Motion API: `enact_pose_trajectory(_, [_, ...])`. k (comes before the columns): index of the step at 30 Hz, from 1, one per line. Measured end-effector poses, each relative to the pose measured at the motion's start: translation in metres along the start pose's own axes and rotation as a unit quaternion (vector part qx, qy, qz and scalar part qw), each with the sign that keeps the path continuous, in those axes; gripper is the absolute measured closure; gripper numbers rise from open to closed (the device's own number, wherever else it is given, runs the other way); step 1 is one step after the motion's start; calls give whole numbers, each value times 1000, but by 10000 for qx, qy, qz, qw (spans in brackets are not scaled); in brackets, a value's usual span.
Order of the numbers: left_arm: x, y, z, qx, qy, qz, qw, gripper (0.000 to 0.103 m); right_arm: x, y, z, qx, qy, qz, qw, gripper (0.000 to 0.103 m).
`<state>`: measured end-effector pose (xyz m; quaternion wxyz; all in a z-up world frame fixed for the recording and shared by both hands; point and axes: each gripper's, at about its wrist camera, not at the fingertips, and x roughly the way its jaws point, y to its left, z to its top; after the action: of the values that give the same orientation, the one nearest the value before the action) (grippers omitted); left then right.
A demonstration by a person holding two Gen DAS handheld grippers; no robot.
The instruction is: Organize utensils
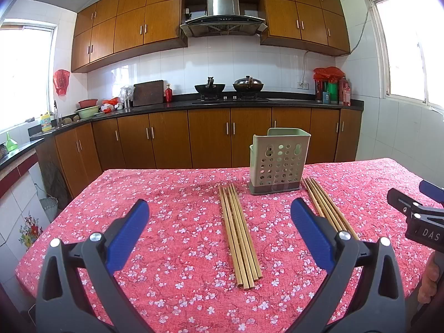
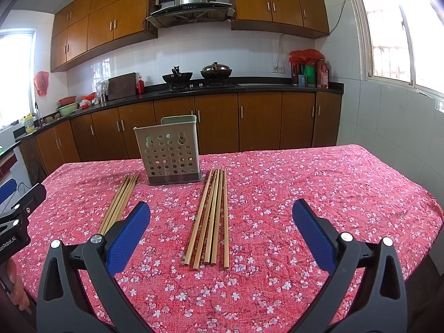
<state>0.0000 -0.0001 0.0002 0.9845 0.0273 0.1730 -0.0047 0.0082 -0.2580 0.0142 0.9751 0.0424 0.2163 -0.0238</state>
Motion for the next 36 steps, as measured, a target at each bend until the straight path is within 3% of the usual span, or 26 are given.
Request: enact_pose_trajectory(36, [0,0,0,-16,2,-14,10000,4,0,0,0,10,14,3,10000,2])
